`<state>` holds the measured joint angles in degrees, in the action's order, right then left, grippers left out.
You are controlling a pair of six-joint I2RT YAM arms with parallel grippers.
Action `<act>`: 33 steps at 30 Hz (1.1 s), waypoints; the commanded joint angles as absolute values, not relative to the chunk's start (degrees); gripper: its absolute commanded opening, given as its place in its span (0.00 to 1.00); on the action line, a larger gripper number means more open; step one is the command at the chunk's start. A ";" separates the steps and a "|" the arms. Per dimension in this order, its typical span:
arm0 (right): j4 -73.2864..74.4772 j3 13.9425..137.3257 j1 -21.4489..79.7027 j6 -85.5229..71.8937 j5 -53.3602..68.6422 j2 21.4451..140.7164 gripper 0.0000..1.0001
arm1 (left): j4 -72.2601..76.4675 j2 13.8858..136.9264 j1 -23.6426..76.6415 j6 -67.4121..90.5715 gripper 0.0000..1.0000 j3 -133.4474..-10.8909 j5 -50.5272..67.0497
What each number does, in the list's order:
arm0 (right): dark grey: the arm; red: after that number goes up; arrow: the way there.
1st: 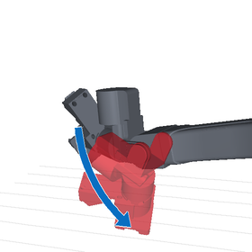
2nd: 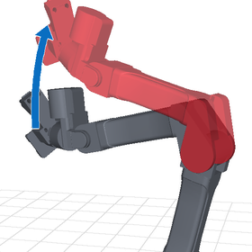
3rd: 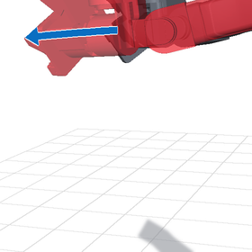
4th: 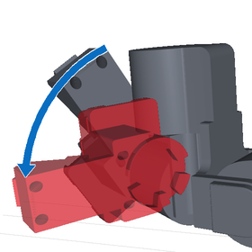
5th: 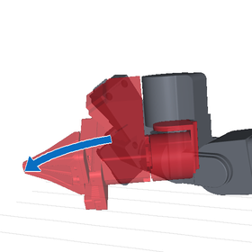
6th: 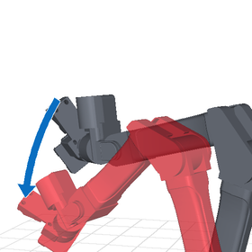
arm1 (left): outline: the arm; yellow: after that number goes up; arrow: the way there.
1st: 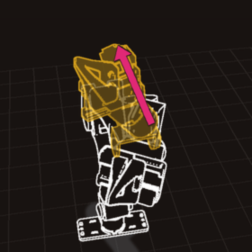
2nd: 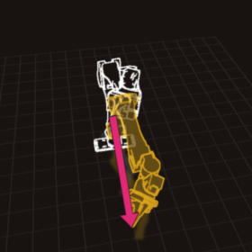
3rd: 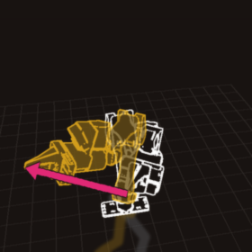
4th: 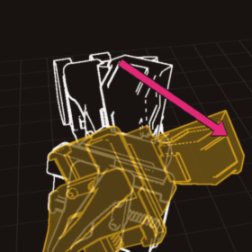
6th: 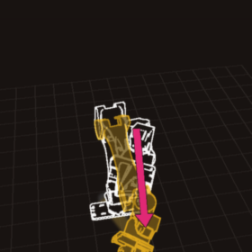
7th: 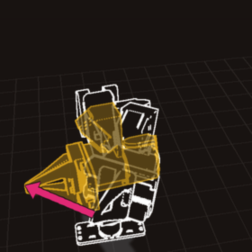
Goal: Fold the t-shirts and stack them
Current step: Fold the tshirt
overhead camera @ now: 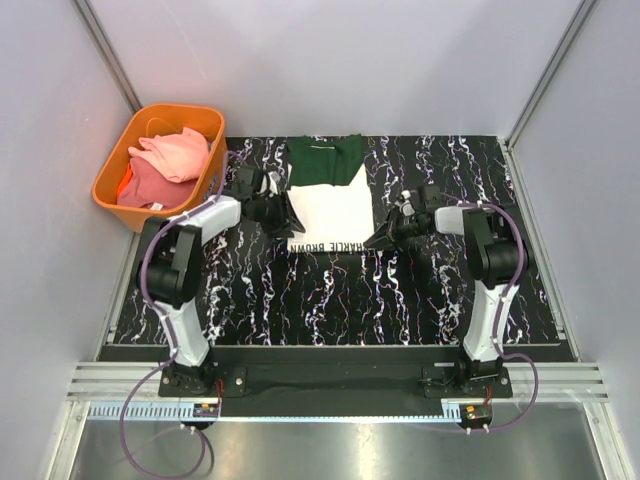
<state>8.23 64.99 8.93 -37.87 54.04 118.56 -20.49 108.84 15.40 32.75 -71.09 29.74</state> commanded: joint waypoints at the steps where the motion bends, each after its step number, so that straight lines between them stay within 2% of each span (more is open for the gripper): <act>1: 8.44 66.96 9.05 -40.25 54.23 110.83 0.13 | -20.92 101.17 15.91 32.86 0.47 -73.21 30.76; 7: 7.91 75.40 13.97 -43.59 53.70 118.46 0.12 | -15.83 105.98 17.40 38.66 0.47 -72.43 34.27; 11: 7.30 78.05 15.29 -43.77 51.86 124.17 0.13 | -10.64 108.54 17.32 37.89 0.47 -66.46 31.74; 17: 7.64 70.86 10.91 -39.64 50.01 122.71 0.13 | -13.52 110.75 13.89 31.82 0.46 -59.61 28.22; 20: 11.85 65.40 9.58 -35.70 48.88 116.49 0.14 | -14.77 104.79 13.18 31.46 0.46 -55.38 29.43; 25: 15.03 54.68 9.58 -38.39 45.36 103.38 0.27 | -16.08 87.65 13.36 37.42 0.58 -49.93 31.20; 27: 14.68 50.83 9.67 -40.86 42.11 99.50 0.38 | -16.43 82.65 13.45 41.54 0.65 -48.52 29.89; 33: 7.85 44.66 10.89 -53.33 31.65 93.26 0.50 | -15.30 73.76 13.36 53.77 0.69 -41.41 21.99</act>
<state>12.53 46.92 9.85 -45.76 39.22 96.14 -15.64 76.49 13.54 45.47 -44.82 28.03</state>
